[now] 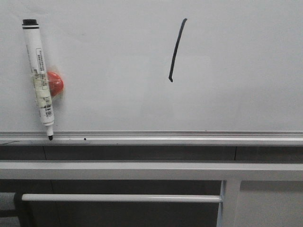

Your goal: Write number 1 on whiteboard

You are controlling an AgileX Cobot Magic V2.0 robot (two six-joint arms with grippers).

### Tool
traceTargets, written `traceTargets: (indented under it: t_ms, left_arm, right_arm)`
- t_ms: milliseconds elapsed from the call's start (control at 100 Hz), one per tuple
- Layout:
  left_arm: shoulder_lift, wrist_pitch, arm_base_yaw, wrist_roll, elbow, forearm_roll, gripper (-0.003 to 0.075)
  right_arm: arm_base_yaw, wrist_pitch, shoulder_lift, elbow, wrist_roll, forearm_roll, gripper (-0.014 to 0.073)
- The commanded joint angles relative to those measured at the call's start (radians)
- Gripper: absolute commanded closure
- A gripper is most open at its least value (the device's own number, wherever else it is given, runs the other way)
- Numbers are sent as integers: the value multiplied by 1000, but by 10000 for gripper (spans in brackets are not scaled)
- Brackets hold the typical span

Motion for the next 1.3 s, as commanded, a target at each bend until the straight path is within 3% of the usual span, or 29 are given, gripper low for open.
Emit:
traceTargets:
  t_ms: [0,450,610,790,1290]
  left_arm:
    - [-23,-71,2,-9,7,-5,741]
    - [-23,-71,2,-9,7,-5,741]
    - [-23,-71,2,-9,7,-5,741]
    - [-23,-71,2,-9,7,-5,741]
    - [-23,-71,2,-9,7,-5,741]
  right_arm:
    - [-57,-69,8,-8,9,-11,657]
    - [-294,102,-59,25,9,5,657]
    - [-371,100,-59,35,-11,12,657]
    - [-376,100,-59,35,-217,139,657]
    - [-376,102,-59,35,-217,139,657]
